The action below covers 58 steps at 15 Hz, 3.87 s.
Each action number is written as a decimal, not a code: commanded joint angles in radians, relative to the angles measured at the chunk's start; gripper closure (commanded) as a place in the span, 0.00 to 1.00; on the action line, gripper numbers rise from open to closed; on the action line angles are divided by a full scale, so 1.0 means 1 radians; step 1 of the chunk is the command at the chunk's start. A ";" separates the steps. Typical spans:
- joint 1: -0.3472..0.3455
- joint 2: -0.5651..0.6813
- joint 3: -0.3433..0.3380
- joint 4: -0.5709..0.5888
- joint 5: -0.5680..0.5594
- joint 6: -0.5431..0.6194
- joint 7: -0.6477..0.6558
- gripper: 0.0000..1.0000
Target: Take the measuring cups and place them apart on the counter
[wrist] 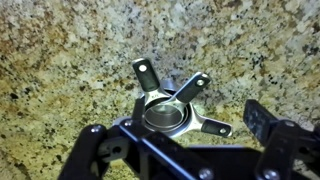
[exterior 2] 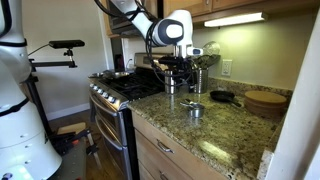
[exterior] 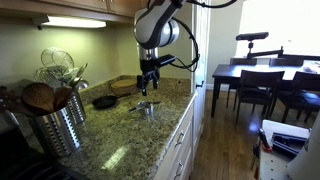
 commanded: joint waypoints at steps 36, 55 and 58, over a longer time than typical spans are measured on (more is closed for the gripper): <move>0.057 0.269 -0.024 0.247 -0.055 -0.167 0.197 0.41; 0.060 0.244 -0.041 0.242 -0.087 -0.164 0.197 0.84; 0.057 0.240 -0.044 0.246 -0.094 -0.163 0.196 0.85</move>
